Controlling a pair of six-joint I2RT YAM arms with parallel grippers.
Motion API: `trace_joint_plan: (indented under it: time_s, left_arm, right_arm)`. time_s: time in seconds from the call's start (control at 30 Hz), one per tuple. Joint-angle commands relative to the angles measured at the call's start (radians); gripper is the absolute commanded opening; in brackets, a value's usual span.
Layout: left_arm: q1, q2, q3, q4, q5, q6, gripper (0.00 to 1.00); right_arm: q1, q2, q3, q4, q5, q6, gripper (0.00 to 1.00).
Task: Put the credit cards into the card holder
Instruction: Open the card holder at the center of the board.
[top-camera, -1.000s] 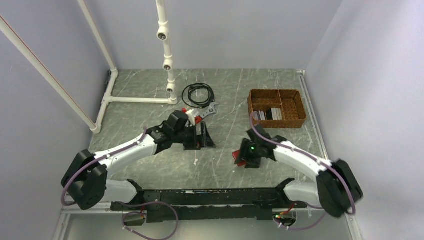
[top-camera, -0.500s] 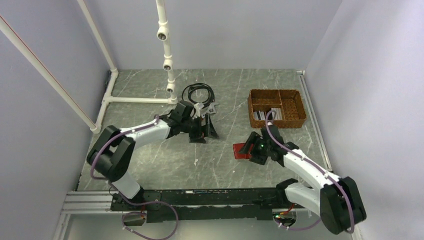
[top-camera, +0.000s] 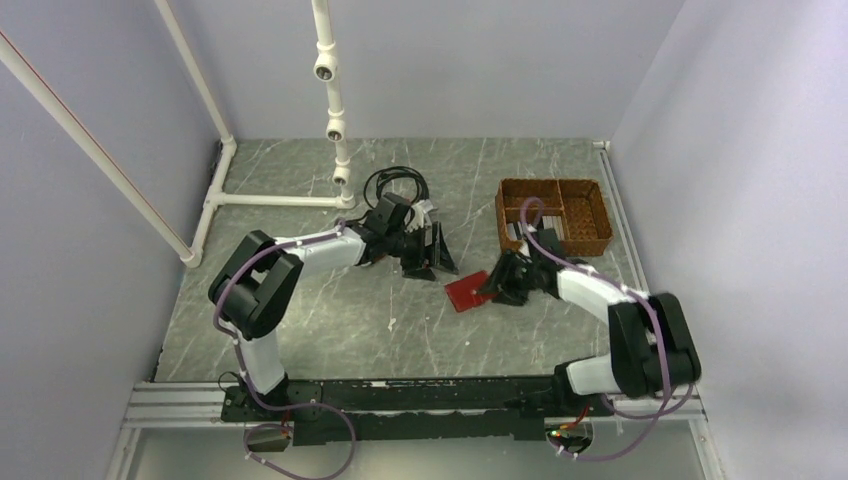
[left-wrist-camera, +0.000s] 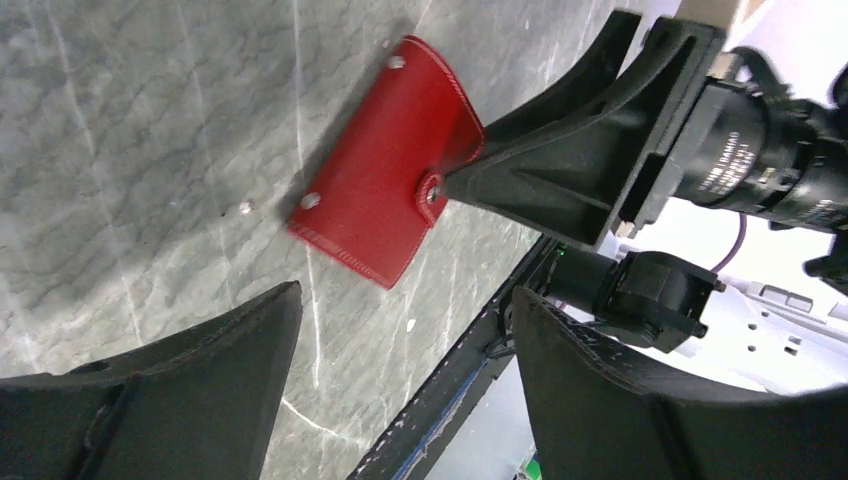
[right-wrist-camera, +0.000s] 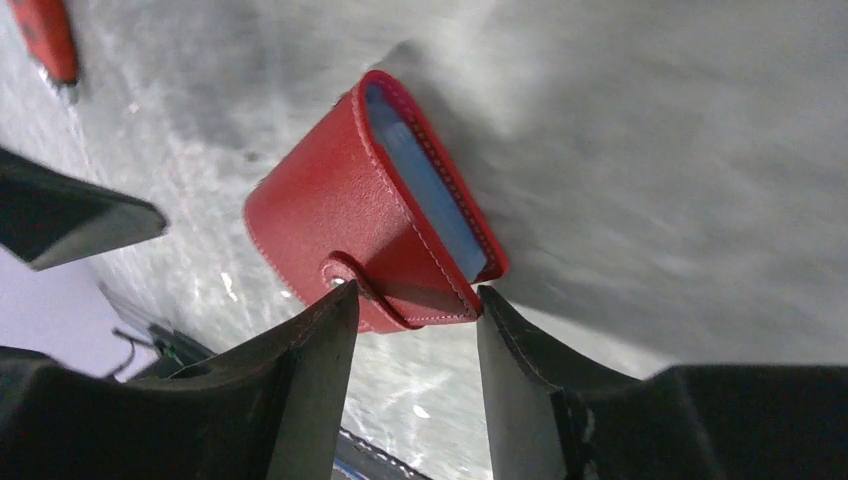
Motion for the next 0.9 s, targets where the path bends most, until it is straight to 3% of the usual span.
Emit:
trace_joint_plan:
  time_s: [0.0, 0.1, 0.2, 0.33, 0.4, 0.6, 0.77, 0.87]
  left_arm:
    - [0.013, -0.072, -0.064, 0.002, -0.036, 0.003, 0.8]
    - [0.044, -0.15, -0.174, 0.022, -0.069, -0.019, 0.76]
    - [0.077, -0.206, -0.246, 0.014, -0.084, -0.021, 0.79]
    - [0.121, -0.212, -0.24, -0.009, -0.076, 0.008, 0.83]
    - [0.134, -0.176, -0.187, -0.035, -0.06, 0.044, 0.8]
    - [0.137, 0.012, 0.004, -0.148, -0.024, 0.157, 0.77]
    - [0.137, 0.078, 0.033, -0.141, -0.034, 0.189, 0.78]
    - [0.132, 0.106, 0.033, -0.138, 0.016, 0.19, 0.75]
  right_arm:
    - [0.164, 0.12, 0.212, 0.055, -0.057, -0.218, 0.49]
    - [0.232, 0.153, 0.318, -0.044, 0.118, -0.271, 0.5]
    - [0.233, 0.156, 0.337, -0.101, 0.243, -0.291, 0.59]
    - [0.233, 0.17, 0.321, -0.072, 0.197, -0.273, 0.61]
    - [0.233, 0.182, 0.32, -0.047, 0.16, -0.248, 0.61]
    - [0.232, 0.237, 0.314, 0.063, 0.051, -0.173, 0.51]
    - [0.233, 0.307, 0.302, 0.125, 0.024, -0.174, 0.45]
    - [0.234, 0.327, 0.299, 0.109, 0.065, -0.181, 0.35]
